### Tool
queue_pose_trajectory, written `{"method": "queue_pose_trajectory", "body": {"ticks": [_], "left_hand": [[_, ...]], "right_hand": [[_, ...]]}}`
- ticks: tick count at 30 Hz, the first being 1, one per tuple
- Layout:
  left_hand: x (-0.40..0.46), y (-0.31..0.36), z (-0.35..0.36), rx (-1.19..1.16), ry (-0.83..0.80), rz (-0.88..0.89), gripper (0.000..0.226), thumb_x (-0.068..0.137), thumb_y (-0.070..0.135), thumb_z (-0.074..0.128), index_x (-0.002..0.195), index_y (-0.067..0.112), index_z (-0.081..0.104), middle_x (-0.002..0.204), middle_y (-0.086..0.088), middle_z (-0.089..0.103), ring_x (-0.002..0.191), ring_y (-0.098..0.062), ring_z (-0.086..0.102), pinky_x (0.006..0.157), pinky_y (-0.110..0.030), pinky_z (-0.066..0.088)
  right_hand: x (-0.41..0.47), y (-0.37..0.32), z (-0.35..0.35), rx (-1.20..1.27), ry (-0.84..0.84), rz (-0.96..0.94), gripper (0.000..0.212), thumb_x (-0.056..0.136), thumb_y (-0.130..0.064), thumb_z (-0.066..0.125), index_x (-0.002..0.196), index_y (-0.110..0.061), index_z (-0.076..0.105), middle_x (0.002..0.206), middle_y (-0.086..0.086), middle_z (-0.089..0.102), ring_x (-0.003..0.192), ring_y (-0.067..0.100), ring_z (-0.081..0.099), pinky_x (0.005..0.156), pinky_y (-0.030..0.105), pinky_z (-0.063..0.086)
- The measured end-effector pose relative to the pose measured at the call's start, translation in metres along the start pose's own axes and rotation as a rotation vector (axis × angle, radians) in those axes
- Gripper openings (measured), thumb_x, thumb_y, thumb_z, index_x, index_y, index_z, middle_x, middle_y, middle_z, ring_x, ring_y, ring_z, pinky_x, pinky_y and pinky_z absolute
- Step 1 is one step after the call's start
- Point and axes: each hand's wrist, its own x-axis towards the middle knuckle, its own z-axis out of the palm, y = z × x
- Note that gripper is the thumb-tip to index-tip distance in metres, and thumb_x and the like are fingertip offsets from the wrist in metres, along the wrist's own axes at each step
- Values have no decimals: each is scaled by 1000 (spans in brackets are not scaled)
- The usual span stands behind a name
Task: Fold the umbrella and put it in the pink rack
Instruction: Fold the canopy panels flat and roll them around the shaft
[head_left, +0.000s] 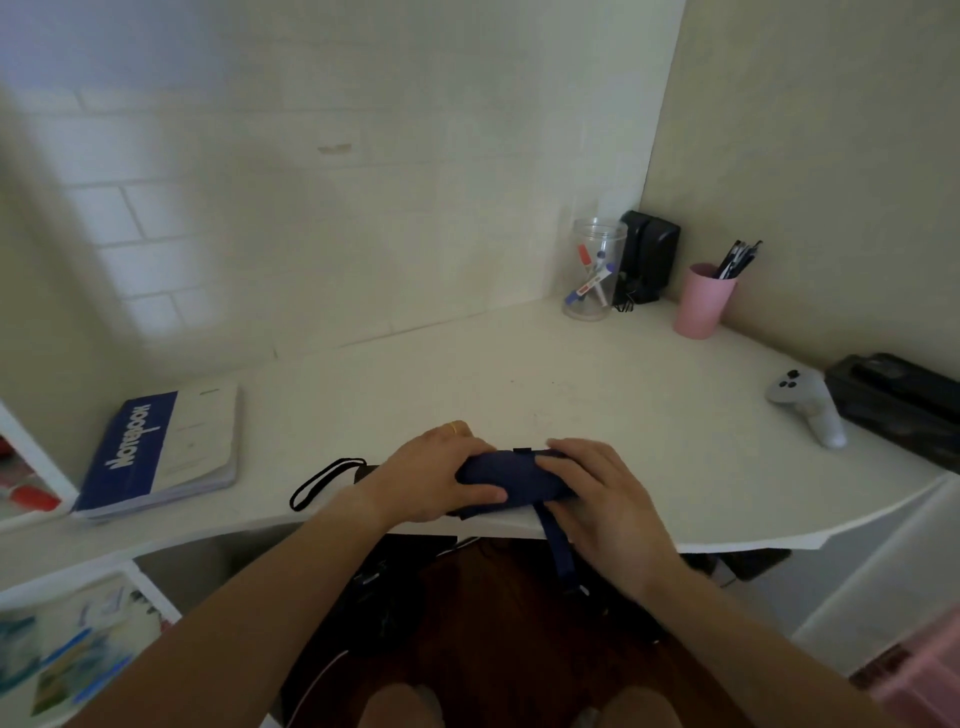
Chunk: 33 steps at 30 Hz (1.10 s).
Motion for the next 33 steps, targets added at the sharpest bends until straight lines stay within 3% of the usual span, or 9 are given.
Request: {"method": "queue_pose_trajectory", "body": {"ticks": [2, 5, 11, 16, 22, 28, 33], "left_hand": [[-2, 0, 5, 10, 63, 1, 49, 86, 60, 66, 127, 32, 63, 106, 5, 55, 93, -11, 55, 85, -31, 50], [-4, -3, 13, 44, 153, 2, 52, 87, 61, 64, 128, 29, 60, 111, 4, 59, 99, -13, 56, 88, -32, 49], [-1, 5, 19, 85, 203, -16, 50, 90, 61, 59, 125, 25, 58, 110, 2, 68, 97, -17, 60, 85, -36, 51], [1, 9, 24, 190, 279, 46, 50, 91, 56, 62, 131, 27, 57, 113, 1, 67, 101, -19, 59, 85, -40, 51], [6, 20, 37, 447, 383, 235, 54, 91, 44, 65, 137, 18, 58, 112, -6, 67, 98, -26, 61, 78, -41, 50], [-3, 19, 44, 478, 370, 279, 59, 101, 47, 46, 153, 20, 39, 120, -9, 62, 106, -27, 57, 87, -39, 46], [-6, 20, 31, 456, 349, 267, 54, 106, 53, 31, 155, 31, 34, 121, -3, 65, 109, -23, 59, 110, -46, 36]], "right_hand": [[-32, -21, 0, -38, 85, 103, 45, 83, -37, 78, 122, -15, 67, 132, 4, 60, 122, 21, 53, 102, 35, 47], [-60, -44, 11, -222, 52, 231, 55, 76, -51, 80, 116, -16, 69, 118, 5, 64, 110, 26, 57, 92, 41, 50], [-63, -45, 26, -350, 45, 175, 53, 66, -3, 88, 116, -5, 72, 110, 11, 69, 100, 31, 63, 83, 44, 58], [-62, -46, 9, -241, 57, 16, 43, 62, -1, 90, 103, -8, 78, 93, 6, 72, 81, 21, 67, 68, 31, 59], [-14, -34, -20, -116, 45, -108, 24, 73, -6, 81, 95, -17, 78, 92, -1, 74, 81, 17, 68, 71, 31, 57], [29, -4, -32, 208, -49, 177, 15, 83, -13, 77, 95, -22, 78, 91, -7, 77, 81, 8, 71, 76, 33, 61], [46, 4, -34, 289, -74, 336, 9, 78, -20, 83, 84, -25, 80, 79, -13, 76, 75, 1, 71, 75, 16, 56]]}}
